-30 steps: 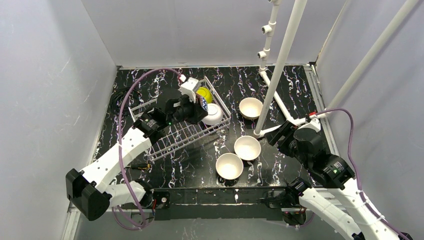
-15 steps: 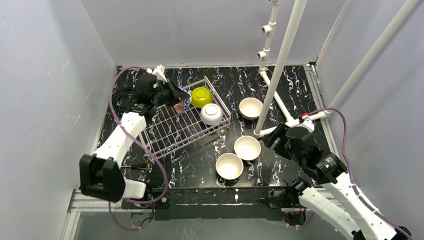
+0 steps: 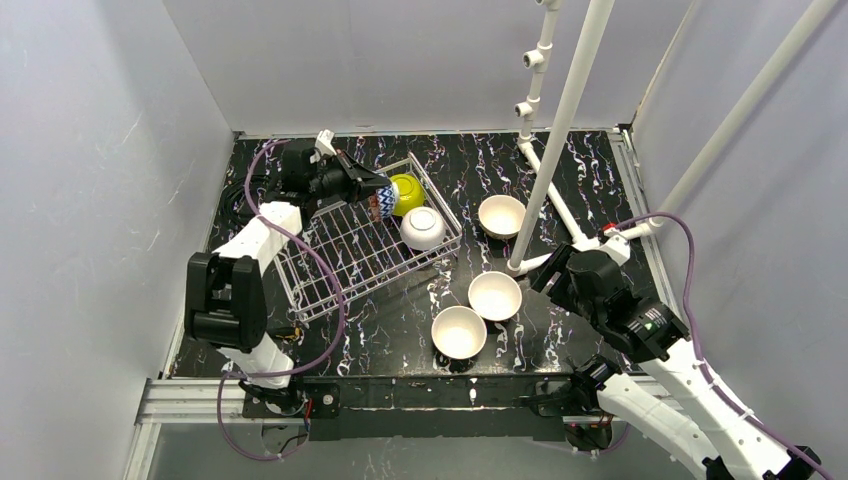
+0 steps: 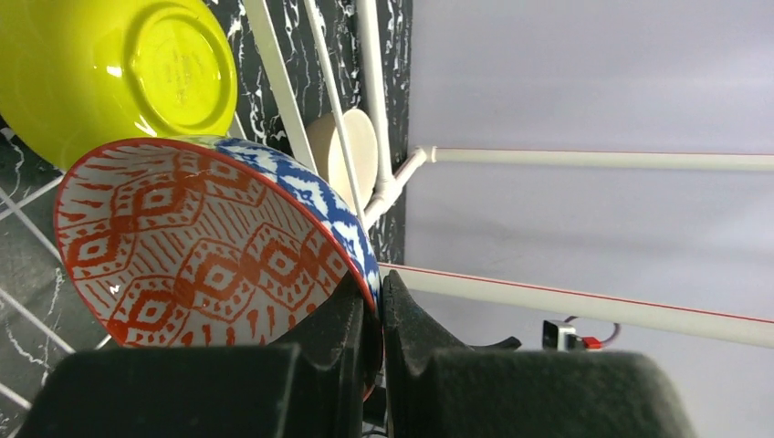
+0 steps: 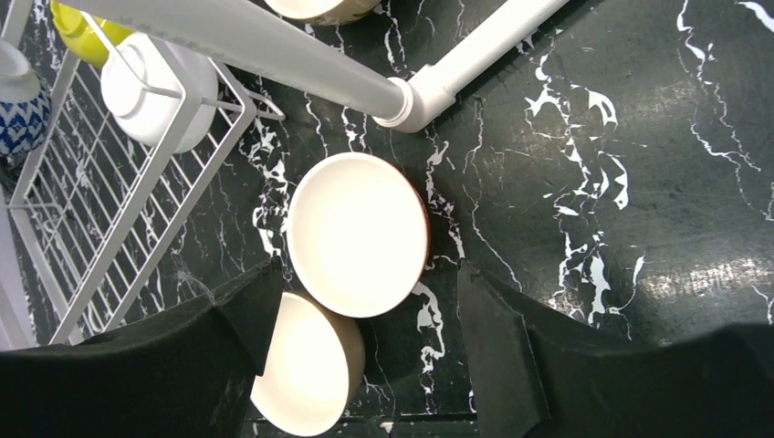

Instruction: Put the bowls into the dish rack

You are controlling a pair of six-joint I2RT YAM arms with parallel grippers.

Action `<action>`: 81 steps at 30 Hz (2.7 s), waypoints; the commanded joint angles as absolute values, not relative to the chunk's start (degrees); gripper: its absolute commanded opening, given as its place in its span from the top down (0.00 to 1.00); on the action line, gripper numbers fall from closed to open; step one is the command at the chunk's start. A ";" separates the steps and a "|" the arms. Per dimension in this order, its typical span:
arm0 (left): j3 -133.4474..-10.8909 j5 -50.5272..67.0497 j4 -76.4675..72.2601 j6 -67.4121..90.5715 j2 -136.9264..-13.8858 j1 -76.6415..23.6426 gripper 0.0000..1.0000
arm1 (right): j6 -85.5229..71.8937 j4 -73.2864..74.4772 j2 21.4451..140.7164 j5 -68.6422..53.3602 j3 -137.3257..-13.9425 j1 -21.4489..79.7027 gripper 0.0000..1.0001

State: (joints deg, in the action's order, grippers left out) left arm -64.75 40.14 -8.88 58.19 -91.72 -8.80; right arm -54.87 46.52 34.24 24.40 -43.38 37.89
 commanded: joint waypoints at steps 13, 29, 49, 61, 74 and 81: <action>-66.58 48.25 -16.49 64.94 -99.84 -5.40 1.00 | -54.49 44.69 39.51 28.75 -46.75 38.04 0.22; -63.70 49.26 -23.75 64.27 -101.63 -2.86 1.00 | -54.40 43.96 41.94 32.23 -47.37 38.02 0.24; -56.61 48.86 -40.72 73.04 -104.97 -2.76 1.00 | -53.89 45.26 41.14 33.31 -46.77 37.98 0.23; -49.93 45.50 -44.17 72.86 -101.22 -1.57 1.00 | -53.47 45.91 40.21 33.46 -46.59 38.02 0.23; -45.75 42.81 -39.77 70.07 -95.99 -0.09 0.78 | -53.26 45.76 38.55 33.19 -45.88 37.98 0.23; -46.09 39.63 -29.45 62.84 -92.39 -0.09 0.74 | -53.98 45.10 37.58 31.97 -44.09 37.99 0.23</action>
State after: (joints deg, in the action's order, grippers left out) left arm -46.44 42.02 -37.93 68.88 -95.70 -0.16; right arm -53.67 45.71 38.41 31.33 -44.71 37.91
